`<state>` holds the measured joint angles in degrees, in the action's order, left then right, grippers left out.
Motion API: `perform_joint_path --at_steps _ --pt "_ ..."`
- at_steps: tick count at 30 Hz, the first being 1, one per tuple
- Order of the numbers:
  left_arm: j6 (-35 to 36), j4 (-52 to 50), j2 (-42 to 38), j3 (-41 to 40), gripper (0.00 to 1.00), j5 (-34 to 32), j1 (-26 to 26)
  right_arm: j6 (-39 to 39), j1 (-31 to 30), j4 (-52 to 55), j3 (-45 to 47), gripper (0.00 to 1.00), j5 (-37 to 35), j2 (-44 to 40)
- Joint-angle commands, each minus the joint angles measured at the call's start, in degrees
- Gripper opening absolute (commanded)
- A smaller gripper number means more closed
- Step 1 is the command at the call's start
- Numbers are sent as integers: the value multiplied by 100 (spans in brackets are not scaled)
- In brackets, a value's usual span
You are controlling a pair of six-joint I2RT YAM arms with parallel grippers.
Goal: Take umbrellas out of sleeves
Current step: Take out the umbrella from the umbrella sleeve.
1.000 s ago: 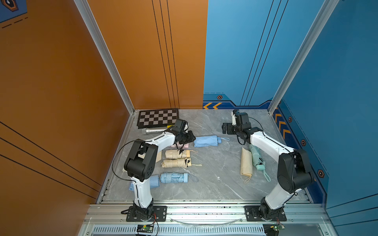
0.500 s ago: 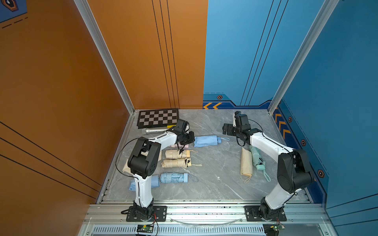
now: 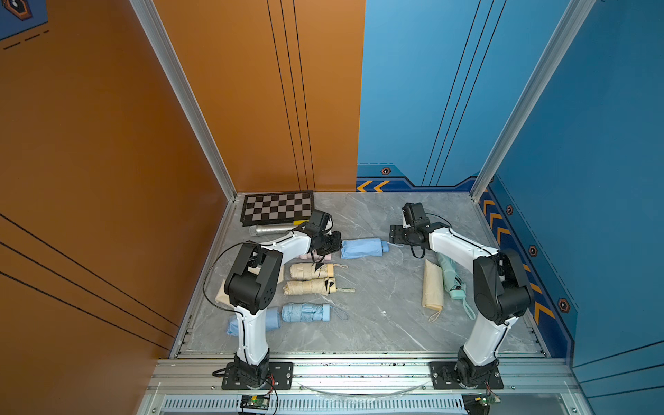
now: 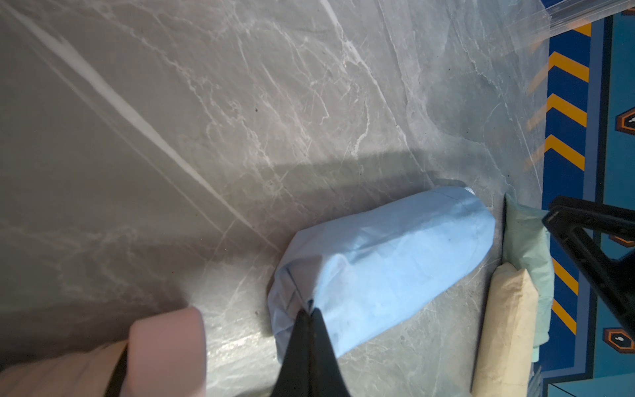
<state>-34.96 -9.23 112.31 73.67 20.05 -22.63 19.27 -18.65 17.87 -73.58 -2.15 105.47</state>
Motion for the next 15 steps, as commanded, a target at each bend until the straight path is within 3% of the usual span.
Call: perform_joint_path --at_steps 1,8,12,15 --pt "85 -105 -42 25 0 137 -39 -98 -100 506 -291 81 123 215" --pt "94 -100 -34 25 0 132 -47 -94 -374 570 -537 78 179 540" --pt "77 -105 -18 42 0 130 -45 -88 -420 649 -630 66 11 689" --pt "85 -105 1 64 0 139 -48 -47 -420 661 -651 64 47 754"
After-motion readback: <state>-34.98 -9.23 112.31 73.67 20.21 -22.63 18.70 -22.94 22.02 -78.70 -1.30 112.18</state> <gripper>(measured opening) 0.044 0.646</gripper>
